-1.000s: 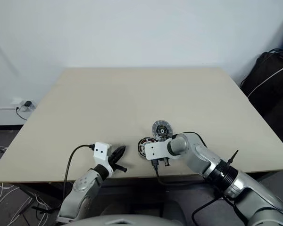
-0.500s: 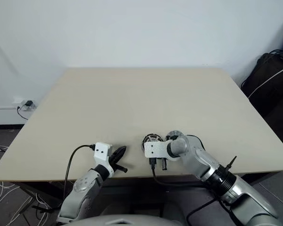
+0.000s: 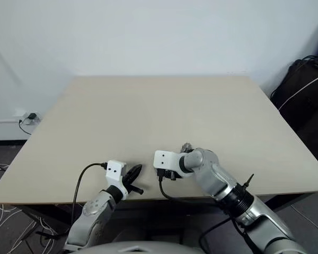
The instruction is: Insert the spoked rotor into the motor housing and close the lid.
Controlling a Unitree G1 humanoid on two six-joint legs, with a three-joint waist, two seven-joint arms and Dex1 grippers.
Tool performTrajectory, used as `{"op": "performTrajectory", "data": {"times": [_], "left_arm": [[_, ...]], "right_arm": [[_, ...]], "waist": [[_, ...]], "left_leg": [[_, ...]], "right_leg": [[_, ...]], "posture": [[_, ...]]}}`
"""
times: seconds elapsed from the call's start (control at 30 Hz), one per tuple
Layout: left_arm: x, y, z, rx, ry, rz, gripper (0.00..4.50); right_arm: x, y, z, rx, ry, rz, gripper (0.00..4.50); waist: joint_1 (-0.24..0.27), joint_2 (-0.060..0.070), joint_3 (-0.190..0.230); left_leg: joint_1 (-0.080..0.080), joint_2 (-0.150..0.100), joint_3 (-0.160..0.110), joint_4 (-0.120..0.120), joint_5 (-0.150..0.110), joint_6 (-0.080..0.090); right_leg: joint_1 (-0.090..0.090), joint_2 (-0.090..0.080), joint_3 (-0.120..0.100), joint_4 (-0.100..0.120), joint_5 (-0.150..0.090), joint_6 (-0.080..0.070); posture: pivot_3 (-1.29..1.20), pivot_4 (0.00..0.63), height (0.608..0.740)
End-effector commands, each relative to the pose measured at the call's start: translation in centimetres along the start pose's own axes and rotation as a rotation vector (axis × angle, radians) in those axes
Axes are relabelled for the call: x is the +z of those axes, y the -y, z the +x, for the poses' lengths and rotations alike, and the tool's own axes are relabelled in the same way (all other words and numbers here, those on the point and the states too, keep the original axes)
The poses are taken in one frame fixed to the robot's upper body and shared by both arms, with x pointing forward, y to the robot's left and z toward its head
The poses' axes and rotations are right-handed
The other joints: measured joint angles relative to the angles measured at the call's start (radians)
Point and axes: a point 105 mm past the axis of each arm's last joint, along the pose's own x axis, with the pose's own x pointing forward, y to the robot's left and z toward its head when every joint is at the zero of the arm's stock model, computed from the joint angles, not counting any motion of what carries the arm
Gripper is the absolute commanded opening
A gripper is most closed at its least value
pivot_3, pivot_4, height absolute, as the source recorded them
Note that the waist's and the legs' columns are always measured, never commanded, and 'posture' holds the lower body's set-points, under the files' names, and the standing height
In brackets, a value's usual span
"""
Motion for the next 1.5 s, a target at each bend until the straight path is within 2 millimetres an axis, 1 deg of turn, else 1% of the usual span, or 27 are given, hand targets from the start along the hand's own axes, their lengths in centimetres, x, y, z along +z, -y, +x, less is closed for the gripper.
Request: {"op": "performTrajectory", "data": {"times": [0.03,0.07,0.13,0.23,0.33,0.4,0.5,0.6,0.67,0.73,0.77,0.83,0.87,0.93,0.97,1.0,1.07,1.13,1.27,1.37,1.5], "left_arm": [[1.2,0.0,0.0,-0.008,0.043,0.009,0.0],[1.2,0.0,0.0,-0.009,0.043,0.009,0.0],[1.3,0.0,0.1,-0.013,0.043,0.013,0.0],[1.3,0.1,0.2,-0.022,0.041,0.019,0.0],[1.4,0.1,0.2,-0.03,0.04,0.023,0.0],[1.5,0.1,0.3,-0.037,0.039,0.029,0.0],[1.5,0.1,0.3,-0.041,0.038,0.037,0.0],[1.6,0.0,0.2,-0.044,0.035,0.046,0.0],[1.6,0.0,0.2,-0.046,0.033,0.049,0.0],[1.5,0.1,0.3,-0.054,0.028,0.052,0.0],[1.5,0.1,0.3,-0.058,0.027,0.053,0.0],[1.6,0.2,0.4,-0.06,0.027,0.055,0.0],[1.6,0.2,0.5,-0.061,0.027,0.055,0.0],[1.6,0.2,0.5,-0.065,0.025,0.056,0.0],[1.6,0.2,0.5,-0.067,0.025,0.055,0.0],[1.6,0.2,0.5,-0.069,0.024,0.055,0.0],[1.5,0.3,0.6,-0.07,0.022,0.054,0.0],[1.5,0.3,0.6,-0.072,0.02,0.053,0.0],[1.4,0.3,0.5,-0.072,0.018,0.051,0.0],[1.4,0.3,0.5,-0.07,0.017,0.048,0.0],[1.4,0.1,0.4,-0.063,0.019,0.049,0.0]], "right_arm": [[1.9,1.3,-1.3,-0.06,0.084,0.002,2.99],[2.8,1.4,-1.6,-0.067,0.134,0.009,2.99],[5.4,1.7,-2.7,-0.098,0.288,0.049,2.99],[8.6,3.1,-4.9,-0.213,0.507,0.128,2.99],[9.9,5.6,-6.9,-0.395,0.634,0.238,2.99],[9.9,7.7,-8.7,-0.553,0.706,0.332,2.99],[8.4,10.1,-11.0,-0.786,0.722,0.416,2.99],[4.8,11.5,-12.7,-1.006,0.583,0.413,2.99],[2.7,11.6,-13.3,-1.084,0.464,0.363,2.99],[-0.3,11.3,-13.3,-1.118,0.299,0.332,2.99],[-1.6,11.1,-13.4,-1.13,0.211,0.289,2.99],[-4.2,10.5,-13.4,-1.118,0.044,0.211,2.99],[-5.6,10.0,-13.3,-1.088,-0.028,0.214,2.99],[-7.6,8.3,-12.6,-0.957,-0.119,0.243,2.99],[-8.3,7.2,-12.2,-0.88,-0.151,0.269,2.99],[-8.6,6.2,-11.7,-0.802,-0.166,0.266,2.99],[-8.8,4.8,-11.1,-0.685,-0.167,0.274,2.99],[-8.6,4.0,-10.8,-0.614,-0.131,0.304,2.99],[-8.0,4.1,-10.3,-0.572,-0.023,0.356,2.99],[-6.9,3.9,-9.3,-0.494,0.096,0.38,2.99],[-5.9,3.9,-8.4,-0.436,0.185,0.403,2.99]], "waist": [[0.0,0.0,0.0],[0.0,0.0,0.0],[0.0,0.0,0.0],[-0.002,0.001,0.0],[-0.001,0.001,0.0],[0.0,0.001,0.0],[-0.001,0.002,0.0],[-0.002,0.004,0.0],[-0.003,0.005,0.0],[-0.004,0.006,-0.001],[-0.004,0.006,-0.001],[-0.007,0.007,-0.001],[-0.009,0.007,-0.001],[-0.011,0.007,-0.001],[-0.012,0.007,-0.001],[-0.013,0.007,-0.001],[-0.015,0.007,0.0],[-0.018,0.006,0.001],[-0.019,0.0,0.007],[-0.019,-0.001,0.008],[-0.017,-0.002,0.009]], "left_leg": [[0.0,0.0,0.0,0.0,0.0,0.0],[0.0,0.0,0.0,0.0,0.0,0.0],[-0.001,0.0,0.0,0.0,0.0,0.0],[-0.001,0.001,0.0,-0.001,0.0,-0.001],[-0.001,0.0,-0.001,-0.001,0.0,-0.001],[-0.001,0.0,-0.001,-0.001,-0.001,-0.002],[-0.001,-0.001,0.0,-0.001,-0.002,-0.005],[-0.001,-0.002,0.0,-0.001,-0.002,-0.006],[-0.001,-0.002,0.001,-0.002,0.001,-0.008],[-0.001,-0.002,0.002,-0.003,0.002,-0.005],[-0.001,-0.002,0.003,-0.003,0.003,-0.005],[-0.002,-0.002,0.005,-0.004,0.003,-0.004],[-0.001,-0.002,0.006,-0.004,0.003,-0.003],[-0.001,-0.001,0.007,-0.004,0.001,0.001],[0.0,-0.001,0.007,-0.004,0.001,0.002],[0.0,0.0,0.007,-0.004,0.001,0.002],[0.001,0.0,0.007,-0.004,0.001,0.003],[0.002,0.0,0.008,-0.003,0.002,0.003],[0.01,0.0,0.007,-0.003,0.002,0.004],[0.013,0.0,0.007,-0.003,0.001,0.005],[0.012,0.0,0.007,-0.003,0.001,0.005]], "right_leg": [[0.0,0.0,0.0,0.0,0.0,0.0],[0.0,0.0,0.0,0.0,0.0,0.0],[-0.001,0.0,0.0,0.0,0.0,0.0],[-0.002,0.001,0.0,0.0,0.002,0.003],[-0.002,0.001,0.0,0.001,0.002,0.003],[-0.001,0.0,0.0,0.001,0.002,0.003],[-0.001,0.001,0.0,0.001,0.002,0.003],[-0.002,0.002,0.0,0.001,0.002,0.003],[-0.002,0.002,0.001,0.001,0.002,0.003],[-0.002,0.002,0.002,0.0,0.001,0.002],[-0.001,0.002,0.003,0.0,0.0,0.001],[0.001,0.002,0.005,0.001,0.0,0.0],[0.001,0.002,0.006,0.001,0.0,0.0],[0.001,0.003,0.007,0.0,0.0,0.0],[0.001,0.003,0.007,0.001,0.0,0.0],[0.002,0.004,0.007,0.001,0.0,0.0],[0.003,0.005,0.006,0.0,0.0,0.001],[0.004,0.006,0.006,0.0,-0.002,0.004],[0.013,0.004,0.006,-0.001,-0.003,0.008],[0.013,0.002,0.006,-0.002,-0.003,0.01],[0.013,0.002,0.007,-0.002,-0.003,0.01]], "posture": [[0.0,0.0,0.74],[0.0,0.0,0.74],[0.0,0.0,0.74],[0.0,0.0,0.74],[0.0,0.0,0.74],[0.0,0.0,0.74],[0.0,0.0,0.74],[0.0,0.0,0.74],[0.0,0.0,0.74],[0.0,0.0,0.74],[0.0,0.0,0.74],[0.0,0.0,0.74],[0.0,0.0,0.74],[0.0,0.0,0.74],[0.0,0.0,0.74],[0.0,0.0,0.74],[0.0,0.0,0.74],[0.0,0.0,0.74],[0.0,0.0,0.74],[0.0,0.0,0.74],[0.0,0.0,0.74]]}}
